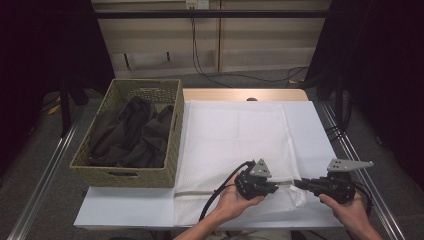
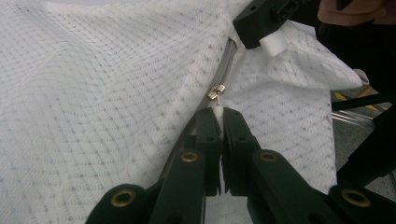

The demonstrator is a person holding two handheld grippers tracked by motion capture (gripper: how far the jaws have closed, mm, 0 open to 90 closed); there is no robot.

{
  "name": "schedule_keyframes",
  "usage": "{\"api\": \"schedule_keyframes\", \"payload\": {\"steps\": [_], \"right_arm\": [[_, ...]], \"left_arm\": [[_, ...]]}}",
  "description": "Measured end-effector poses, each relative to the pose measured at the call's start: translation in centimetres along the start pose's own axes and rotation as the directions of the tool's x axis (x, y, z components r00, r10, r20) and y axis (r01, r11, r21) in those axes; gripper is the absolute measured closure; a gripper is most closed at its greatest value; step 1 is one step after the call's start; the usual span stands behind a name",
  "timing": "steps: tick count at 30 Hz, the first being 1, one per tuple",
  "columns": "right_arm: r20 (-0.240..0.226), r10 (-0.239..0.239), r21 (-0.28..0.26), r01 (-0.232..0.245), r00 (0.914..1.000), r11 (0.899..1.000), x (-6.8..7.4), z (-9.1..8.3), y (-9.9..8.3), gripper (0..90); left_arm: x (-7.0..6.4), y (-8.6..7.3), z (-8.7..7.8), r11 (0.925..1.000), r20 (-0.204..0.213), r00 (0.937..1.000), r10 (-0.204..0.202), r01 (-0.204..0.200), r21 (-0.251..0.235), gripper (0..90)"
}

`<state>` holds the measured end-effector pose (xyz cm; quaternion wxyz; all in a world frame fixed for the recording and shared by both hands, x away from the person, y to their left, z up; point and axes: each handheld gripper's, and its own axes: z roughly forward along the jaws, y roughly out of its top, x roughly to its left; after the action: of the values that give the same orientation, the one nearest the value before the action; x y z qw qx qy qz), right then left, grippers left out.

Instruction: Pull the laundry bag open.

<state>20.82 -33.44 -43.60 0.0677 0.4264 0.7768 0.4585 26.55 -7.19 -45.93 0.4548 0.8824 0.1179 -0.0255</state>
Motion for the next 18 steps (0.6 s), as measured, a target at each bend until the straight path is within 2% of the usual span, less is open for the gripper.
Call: {"api": "schedule_keyframes", "payload": {"steps": [3,5,9,12,16,18], "right_arm": [[0.002,0.003,-0.002,-0.003,1.0000,1.000,-0.13,-0.16,-0.04,86.5],[0.011,0.003,-0.001,-0.003,0.9999,1.000,-0.10,-0.15,-0.03,86.5],[0.011,0.002,-0.003,-0.002,0.9999,1.000,-0.22,-0.21,-0.12,86.5],[0.021,0.008,-0.008,-0.008,0.9997,1.000,-0.39,-0.38,-0.13,86.6],[0.024,0.005,-0.006,-0.005,0.9997,1.000,-0.48,-0.39,-0.19,86.5],[0.020,0.005,-0.006,-0.005,0.9998,1.000,-0.47,-0.41,-0.23,86.6]], "left_arm": [[0.13,-0.15,0.09,0.9995,0.008,0.9999,-0.014,0.014,-0.028,86.8],[0.07,-0.15,0.08,1.0000,0.001,1.0000,-0.004,0.004,-0.004,86.7],[0.27,-0.24,-0.26,1.0000,-0.003,1.0000,0.003,-0.003,-0.001,86.8],[0.58,-0.31,-0.65,0.9994,-0.002,0.9997,-0.024,0.024,-0.026,86.8],[0.40,-0.37,-0.67,0.9999,-0.002,0.9999,-0.014,0.014,-0.005,86.8],[0.46,-0.47,-0.77,0.9998,0.000,0.9999,-0.015,0.015,-0.011,86.8]]}}
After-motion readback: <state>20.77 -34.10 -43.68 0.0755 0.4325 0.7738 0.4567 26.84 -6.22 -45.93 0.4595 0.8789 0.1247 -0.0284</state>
